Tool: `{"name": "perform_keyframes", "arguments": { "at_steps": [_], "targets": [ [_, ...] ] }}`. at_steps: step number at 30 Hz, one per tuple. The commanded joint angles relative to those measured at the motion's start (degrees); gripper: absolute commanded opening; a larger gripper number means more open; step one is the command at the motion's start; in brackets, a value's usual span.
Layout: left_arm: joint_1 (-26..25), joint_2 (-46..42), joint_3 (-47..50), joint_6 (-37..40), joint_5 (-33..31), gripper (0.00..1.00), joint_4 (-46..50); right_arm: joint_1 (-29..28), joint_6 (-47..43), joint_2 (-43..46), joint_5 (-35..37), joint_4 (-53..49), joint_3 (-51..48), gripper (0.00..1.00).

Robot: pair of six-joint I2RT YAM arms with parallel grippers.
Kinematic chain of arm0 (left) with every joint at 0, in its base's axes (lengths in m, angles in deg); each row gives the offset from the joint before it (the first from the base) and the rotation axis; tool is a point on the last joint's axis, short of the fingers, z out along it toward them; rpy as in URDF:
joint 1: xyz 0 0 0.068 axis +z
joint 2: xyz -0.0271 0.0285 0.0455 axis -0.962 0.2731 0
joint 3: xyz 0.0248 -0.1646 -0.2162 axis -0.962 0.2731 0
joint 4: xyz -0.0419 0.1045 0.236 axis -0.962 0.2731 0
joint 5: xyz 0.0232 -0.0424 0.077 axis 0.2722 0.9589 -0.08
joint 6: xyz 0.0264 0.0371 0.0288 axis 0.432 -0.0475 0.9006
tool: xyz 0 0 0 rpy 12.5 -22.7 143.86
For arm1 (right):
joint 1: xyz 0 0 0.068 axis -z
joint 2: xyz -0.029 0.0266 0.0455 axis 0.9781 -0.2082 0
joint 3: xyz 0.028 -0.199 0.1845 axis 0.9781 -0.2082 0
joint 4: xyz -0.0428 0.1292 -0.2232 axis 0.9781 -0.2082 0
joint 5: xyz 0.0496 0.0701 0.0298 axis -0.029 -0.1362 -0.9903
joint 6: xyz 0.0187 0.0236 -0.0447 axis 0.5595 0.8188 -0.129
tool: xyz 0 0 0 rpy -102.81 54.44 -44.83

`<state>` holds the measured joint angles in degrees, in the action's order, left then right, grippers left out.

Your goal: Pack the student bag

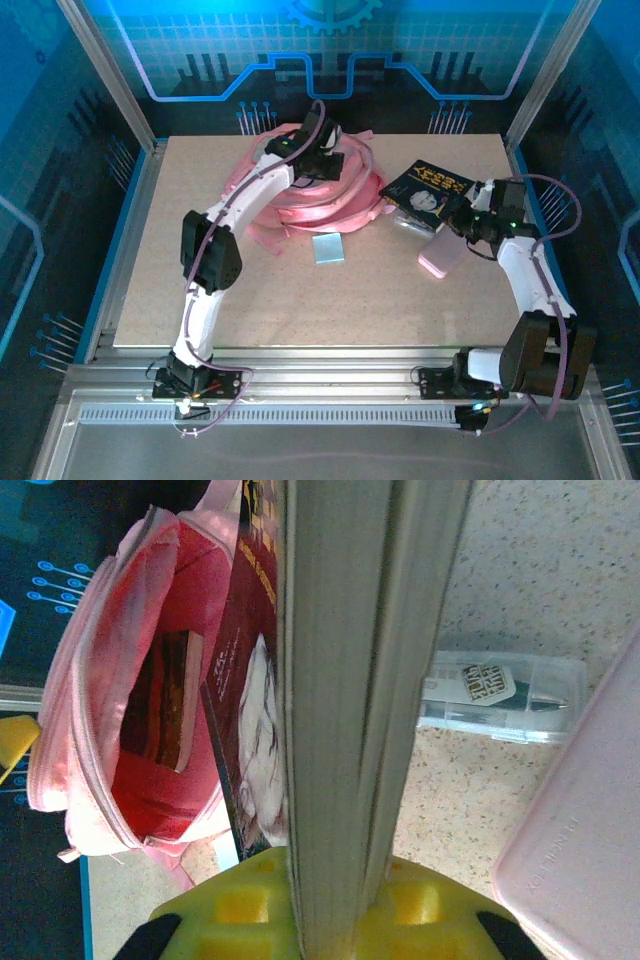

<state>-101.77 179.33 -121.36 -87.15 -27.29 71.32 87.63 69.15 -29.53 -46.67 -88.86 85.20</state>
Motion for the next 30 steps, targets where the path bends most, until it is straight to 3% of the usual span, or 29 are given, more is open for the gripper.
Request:
{"name": "perform_keyframes", "arguments": {
  "at_steps": [1,13,24,25,28,30],
  "targets": [
    [2.10,-4.30,4.47,-6.12,9.62,0.00,-6.50,-1.50,-1.70,-0.75,-2.43,4.76,3.42,0.00],
    [7.91,-9.08,6.62,-12.49,14.57,0.00,-11.65,-14.52,0.64,-15.42,-6.85,14.82,10.94,0.00],
    [7.84,-11.59,12.77,-14.50,15.31,0.00,-15.95,-22.26,17.10,-31.15,-18.24,39.88,16.33,0.00],
    [7.67,-11.99,14.17,-14.07,15.08,0.05,-16.16,-22.76,17.94,-31.74,-19.14,41.49,16.64,0.00],
    [6.57,-13.71,18.84,-11.53,13.15,0.57,-15.70,-23.74,15.99,-31.73,-18.90,39.16,18.22,0.00],
    [4.86,-15.21,22.23,-8.39,10.06,0.68,-15.81,-23.56,15.48,-31.25,-18.89,37.88,18.75,0.00]
  ]
}}
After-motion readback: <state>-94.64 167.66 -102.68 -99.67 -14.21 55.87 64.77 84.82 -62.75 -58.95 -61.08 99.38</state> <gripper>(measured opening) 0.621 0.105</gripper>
